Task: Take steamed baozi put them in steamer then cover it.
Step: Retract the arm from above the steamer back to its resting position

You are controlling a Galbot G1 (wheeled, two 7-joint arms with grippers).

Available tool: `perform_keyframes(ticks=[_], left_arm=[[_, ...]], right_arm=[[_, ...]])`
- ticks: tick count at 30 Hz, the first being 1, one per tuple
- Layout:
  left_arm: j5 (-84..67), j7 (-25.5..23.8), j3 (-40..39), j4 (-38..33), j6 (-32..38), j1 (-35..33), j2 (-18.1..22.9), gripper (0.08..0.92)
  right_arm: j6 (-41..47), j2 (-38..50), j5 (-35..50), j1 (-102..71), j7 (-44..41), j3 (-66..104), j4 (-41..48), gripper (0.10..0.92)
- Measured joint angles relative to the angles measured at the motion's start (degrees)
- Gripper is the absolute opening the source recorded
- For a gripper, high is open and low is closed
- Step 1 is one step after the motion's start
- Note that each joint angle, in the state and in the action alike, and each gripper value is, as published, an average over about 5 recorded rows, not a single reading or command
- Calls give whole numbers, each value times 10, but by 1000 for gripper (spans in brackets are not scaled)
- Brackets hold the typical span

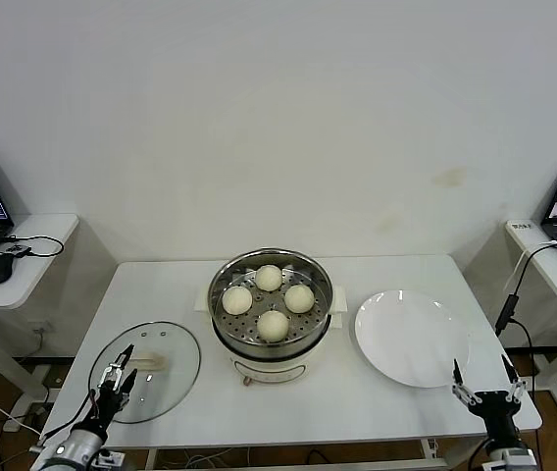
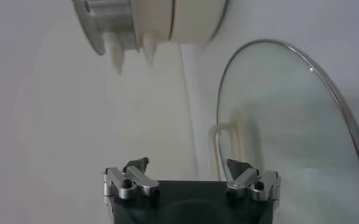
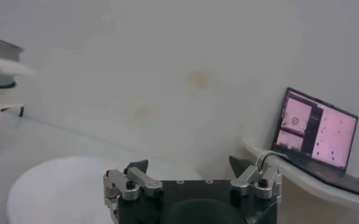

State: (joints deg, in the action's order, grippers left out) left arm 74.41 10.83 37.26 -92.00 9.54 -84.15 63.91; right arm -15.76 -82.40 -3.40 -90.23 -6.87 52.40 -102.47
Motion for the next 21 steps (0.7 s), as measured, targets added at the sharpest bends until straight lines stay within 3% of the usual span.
perform_keyframes(ticks=[21], left_arm=[[24, -7, -26, 82, 7, 104, 4, 823]], right_arm=[[-12, -9, -20, -6, 0, 4, 21, 823]])
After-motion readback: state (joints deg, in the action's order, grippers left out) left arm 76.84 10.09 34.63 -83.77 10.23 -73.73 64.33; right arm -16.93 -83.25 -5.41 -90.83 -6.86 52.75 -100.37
